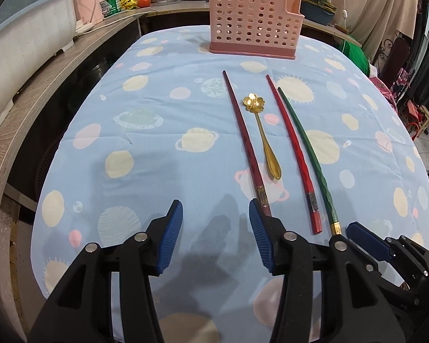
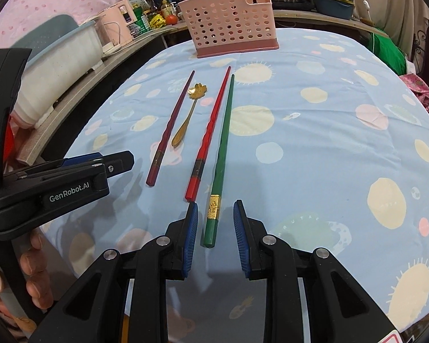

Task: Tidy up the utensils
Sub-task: 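Grasp the green chopstick with the right tool while the left tool grasps a dark red chopstick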

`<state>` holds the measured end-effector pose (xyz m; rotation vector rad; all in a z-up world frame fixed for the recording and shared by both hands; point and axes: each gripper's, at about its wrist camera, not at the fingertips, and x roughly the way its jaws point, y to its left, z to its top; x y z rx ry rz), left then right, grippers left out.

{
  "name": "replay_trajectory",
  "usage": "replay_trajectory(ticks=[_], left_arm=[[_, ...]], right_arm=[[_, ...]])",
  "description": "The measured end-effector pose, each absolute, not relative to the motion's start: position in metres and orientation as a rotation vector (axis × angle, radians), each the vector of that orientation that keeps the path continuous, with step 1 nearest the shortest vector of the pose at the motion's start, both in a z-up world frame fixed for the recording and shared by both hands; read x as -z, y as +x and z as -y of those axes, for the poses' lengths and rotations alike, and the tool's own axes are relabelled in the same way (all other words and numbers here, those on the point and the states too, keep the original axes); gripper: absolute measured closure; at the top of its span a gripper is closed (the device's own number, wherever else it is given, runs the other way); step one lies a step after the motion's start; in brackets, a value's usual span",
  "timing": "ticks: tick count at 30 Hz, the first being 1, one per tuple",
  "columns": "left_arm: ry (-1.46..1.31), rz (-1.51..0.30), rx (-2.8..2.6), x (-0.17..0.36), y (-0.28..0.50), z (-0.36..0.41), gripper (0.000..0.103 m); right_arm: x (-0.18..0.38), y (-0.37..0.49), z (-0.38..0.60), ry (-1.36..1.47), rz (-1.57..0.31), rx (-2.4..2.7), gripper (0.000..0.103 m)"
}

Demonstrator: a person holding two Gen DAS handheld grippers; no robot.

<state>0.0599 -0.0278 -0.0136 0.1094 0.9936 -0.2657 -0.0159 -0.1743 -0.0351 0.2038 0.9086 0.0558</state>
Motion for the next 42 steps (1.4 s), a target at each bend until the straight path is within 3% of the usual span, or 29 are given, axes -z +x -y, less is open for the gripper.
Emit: replay_trajectory(ticks=[7,25,29,31,37,42], left_arm=[[0.114,-0.994,0.277,0.016,0.058,0.033,0.047],[0.129,-1.015,0.283,0.033,0.071,0.056,0.049],[0.136,-1.006,0.284,0.032,0.071,0.057,0.061],[0.136,-1.004,0.286,0.031,0.070,0.057,0.073],[0.133,-1.007,0.301,0.031,0.067,0.055,0.095],[0.121,-1.018,0.310,0.030,0.064,0.051,0.096]], right_arm=[[0.038,-0.017,0.176,0.168,-0.898,-0.025,0.096],[0.039,-0.020,0.188,0.215,-0.885,-0.013,0.096],[0.038,-0.020,0.187,0.216,-0.885,-0.014,0.096],[0.038,-0.020,0.187,0.216,-0.885,-0.014,0.096],[0.038,-0.020,0.187,0.217,-0.885,-0.014,0.096],[0.038,-0.022,0.189,0.229,-0.887,-0.016,0.096]])
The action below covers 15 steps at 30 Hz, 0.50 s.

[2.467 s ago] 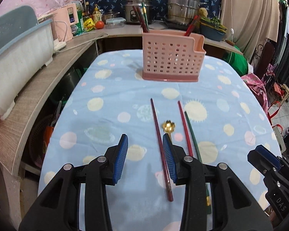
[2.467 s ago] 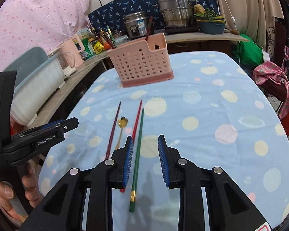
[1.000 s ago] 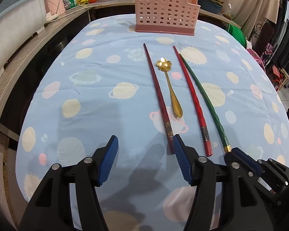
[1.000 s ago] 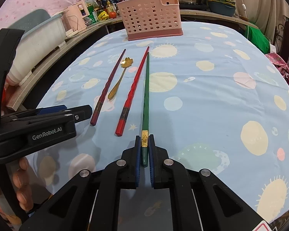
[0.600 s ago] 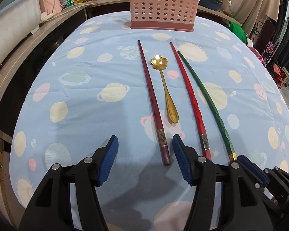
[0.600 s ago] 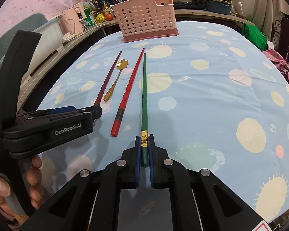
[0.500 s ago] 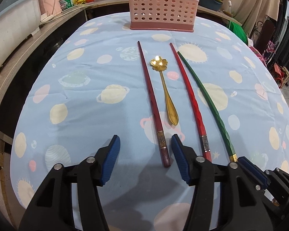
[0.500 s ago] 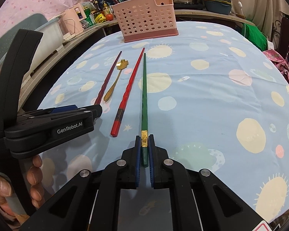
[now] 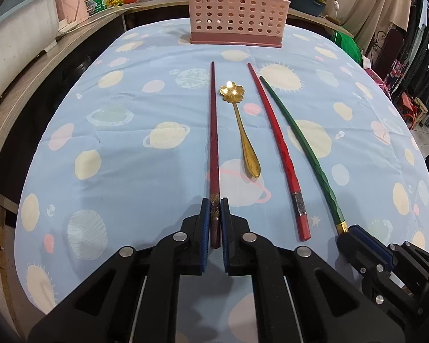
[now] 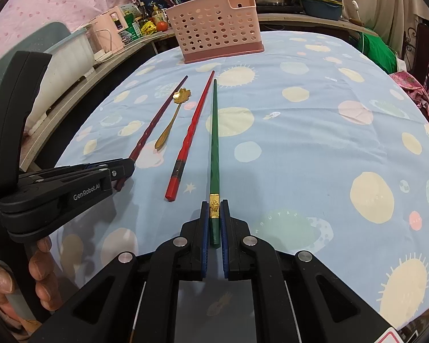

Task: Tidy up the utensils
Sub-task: 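Grasp the green chopstick with the right tool while the left tool grasps a dark red chopstick, then lift both chopsticks, carry them to the pink holder and lower them in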

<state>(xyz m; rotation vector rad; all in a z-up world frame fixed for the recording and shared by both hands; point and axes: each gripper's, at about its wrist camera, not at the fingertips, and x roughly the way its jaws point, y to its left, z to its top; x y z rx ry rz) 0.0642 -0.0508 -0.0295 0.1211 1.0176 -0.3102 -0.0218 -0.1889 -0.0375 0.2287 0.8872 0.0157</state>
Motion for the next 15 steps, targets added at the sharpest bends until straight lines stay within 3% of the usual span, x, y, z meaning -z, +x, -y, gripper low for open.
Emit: replay_trajectory(ticks=[15], left_arm=[[0.042,-0.951,0.321,-0.027,0.059,0.028,0.096]], right_arm=[[-0.020,-0.028,0.210,0.299,-0.775,-0.001,0.096]])
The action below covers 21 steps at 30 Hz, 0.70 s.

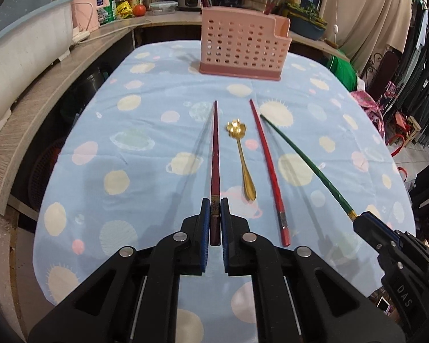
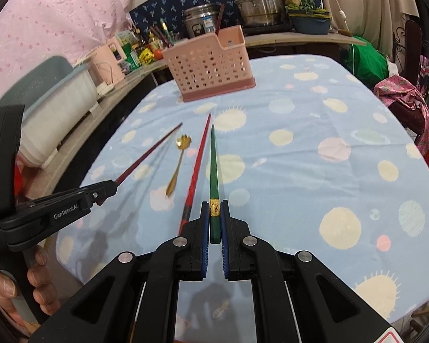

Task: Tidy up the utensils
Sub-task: 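Lift both chopsticks, carry them to the pink holder and lower them in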

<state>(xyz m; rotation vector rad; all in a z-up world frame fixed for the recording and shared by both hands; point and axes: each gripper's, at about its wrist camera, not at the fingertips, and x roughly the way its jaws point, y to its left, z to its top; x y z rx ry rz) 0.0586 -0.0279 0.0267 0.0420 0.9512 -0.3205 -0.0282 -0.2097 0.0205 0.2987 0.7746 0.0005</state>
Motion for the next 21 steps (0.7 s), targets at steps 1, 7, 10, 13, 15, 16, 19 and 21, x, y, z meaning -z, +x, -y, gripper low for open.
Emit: replay_trajectory(ticks=[1,7,10,13,15,16,19,21], left_arm=[[0.039,-0.945,0.322,-0.032,0.059,0.028,0.096],[0.023,-0.901,0.332,-0.064,0.064,0.027,0.096],[0.022,-0.885,0.333,-0.076,0.068,0.029,0.096],[0.017,-0.872,0.332,-0.086,0.074,0.030,0.096],[0.011,-0.864,0.332,-0.092,0.078,0.030,0.096],[0.010,-0.860,0.331,-0.095,0.079,0.030,0.096],[0.007,-0.846,0.328,-0.102,0.085,0.030,0.096],[0.007,-0.841,0.332,-0.107,0.090,0.031,0.096]], right_arm=[[-0.027,-0.028,0.212,0.299,-0.762,0.001,0.096],[-0.063,-0.022,0.226,0.317,-0.678,0.008,0.096],[-0.081,-0.017,0.232,0.316,-0.638,0.011,0.096],[-0.097,-0.012,0.237,0.307,-0.596,0.014,0.096],[-0.106,-0.008,0.239,0.301,-0.574,0.016,0.096],[-0.109,-0.006,0.240,0.300,-0.565,0.016,0.096],[-0.120,0.000,0.244,0.294,-0.539,0.016,0.096],[-0.127,0.005,0.246,0.290,-0.523,0.014,0.096]])
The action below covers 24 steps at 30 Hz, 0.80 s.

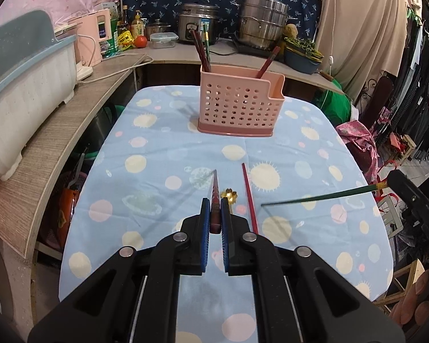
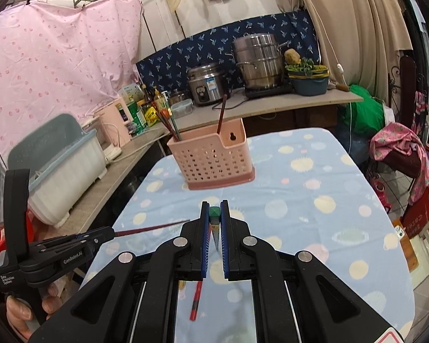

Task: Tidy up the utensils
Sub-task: 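Lift both chopsticks, carry them to the pink holder and lower them in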

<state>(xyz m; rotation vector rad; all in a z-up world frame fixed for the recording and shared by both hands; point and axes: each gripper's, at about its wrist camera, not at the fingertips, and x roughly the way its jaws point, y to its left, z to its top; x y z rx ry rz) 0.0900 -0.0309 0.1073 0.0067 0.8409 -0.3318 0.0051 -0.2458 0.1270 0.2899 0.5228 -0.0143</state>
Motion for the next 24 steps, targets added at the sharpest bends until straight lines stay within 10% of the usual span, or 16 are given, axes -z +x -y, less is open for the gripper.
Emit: replay_trajectory(ticks=[24], left_arm=[[0.014,-0.697,0.353,-0.200,0.163,0.048,0.096]], right_arm=[[-0.196,0.073,0.254,0.263,-0.389,-0.029,0.096]])
